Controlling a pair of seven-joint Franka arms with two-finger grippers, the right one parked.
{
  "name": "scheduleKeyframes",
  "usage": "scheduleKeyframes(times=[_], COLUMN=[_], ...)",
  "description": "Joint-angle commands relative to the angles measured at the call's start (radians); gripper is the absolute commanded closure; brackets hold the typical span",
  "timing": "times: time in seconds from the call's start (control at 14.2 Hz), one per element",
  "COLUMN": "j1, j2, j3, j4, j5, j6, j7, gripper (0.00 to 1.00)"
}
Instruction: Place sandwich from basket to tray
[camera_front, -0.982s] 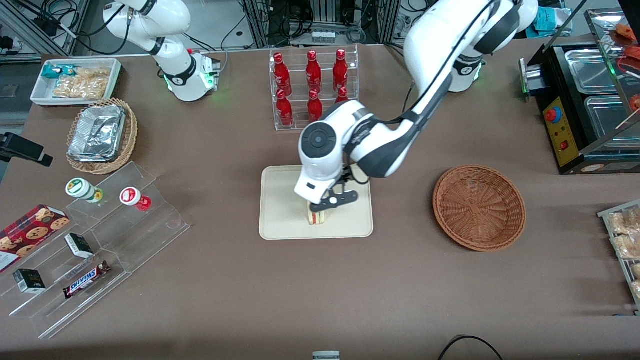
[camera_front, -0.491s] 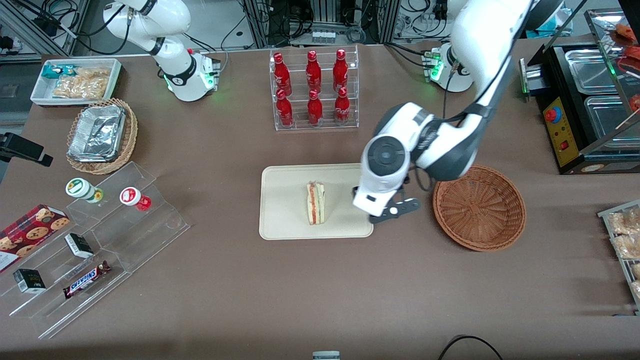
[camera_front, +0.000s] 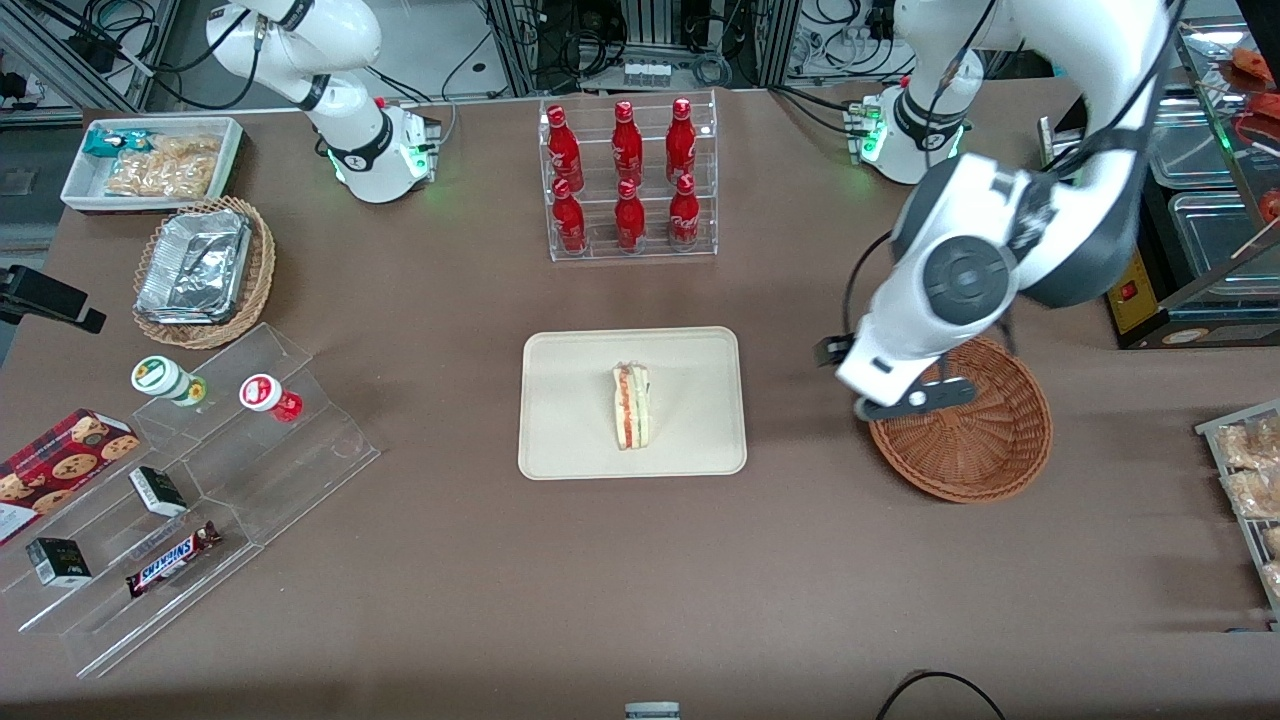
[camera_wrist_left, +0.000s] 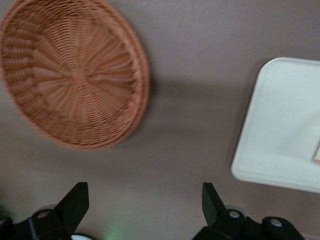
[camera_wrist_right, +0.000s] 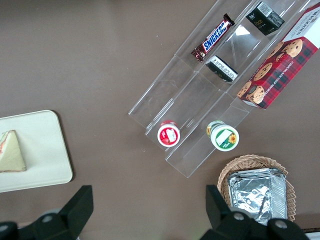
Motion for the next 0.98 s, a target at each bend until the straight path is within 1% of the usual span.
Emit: scheduleKeyframes(times=[0.0,0.21,0.28,0.35,0.49,0.7,0.84,0.91], j1=[0.069,0.135,0.137,0.13,0.126,0.106,0.097,0.095], j2=[-0.116,-0.191,-0.209,-0.228,-0.245,-0.245,-0.248,-0.249], j3=[-0.003,0.003,0.032,0.082,0.141,0.187,0.224,0.227], j4=[-0.056,-0.055,-0.052,-0.047,-0.017,0.042,0.065,0.069], j5=[-0.059,-0.097,-0.097,-0.096,-0.09,-0.044,-0.038,-0.035], j6=[-0.071,-0.134,-0.15,-0.159,-0.159,-0.15,-0.151,-0.151], j7=[0.119,0.265,0.313,0.371,0.467,0.479,0.48,0.48], gripper=[0.0,0.0,0.0,0.0,0.0,0.0,0.0,0.0])
